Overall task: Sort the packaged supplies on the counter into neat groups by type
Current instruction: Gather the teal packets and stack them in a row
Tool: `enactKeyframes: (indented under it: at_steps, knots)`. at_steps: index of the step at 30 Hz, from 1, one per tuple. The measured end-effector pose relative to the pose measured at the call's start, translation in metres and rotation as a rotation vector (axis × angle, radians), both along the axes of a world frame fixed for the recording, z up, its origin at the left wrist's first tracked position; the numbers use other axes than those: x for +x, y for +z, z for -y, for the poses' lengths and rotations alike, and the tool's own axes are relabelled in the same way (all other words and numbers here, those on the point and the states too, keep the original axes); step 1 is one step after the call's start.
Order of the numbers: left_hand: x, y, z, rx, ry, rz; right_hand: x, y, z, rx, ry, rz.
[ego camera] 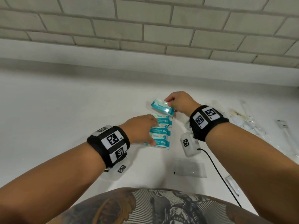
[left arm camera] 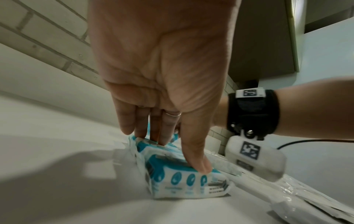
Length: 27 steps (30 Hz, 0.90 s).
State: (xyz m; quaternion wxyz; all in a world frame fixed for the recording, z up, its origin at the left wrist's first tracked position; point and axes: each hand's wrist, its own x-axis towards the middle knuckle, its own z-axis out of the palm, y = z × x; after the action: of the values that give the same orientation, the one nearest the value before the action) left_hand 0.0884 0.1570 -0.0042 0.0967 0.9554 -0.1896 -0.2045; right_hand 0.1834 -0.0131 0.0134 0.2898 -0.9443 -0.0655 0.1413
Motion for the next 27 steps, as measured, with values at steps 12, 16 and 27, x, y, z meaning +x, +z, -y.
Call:
enactKeyframes:
  at_steps: [12,16,27]
  knots:
    - [0.025,0.005,0.017,0.005,-0.010,0.064,-0.021,0.037,0.055,-0.379,0.114,0.059]
    - [0.034,0.002,0.024,0.102,-0.001,0.035,-0.061,0.019,0.075,-0.705,0.201,-0.174]
    - [0.029,0.008,0.027,0.191,0.023,0.067,-0.061,0.013,0.081,-0.503,0.095,-0.251]
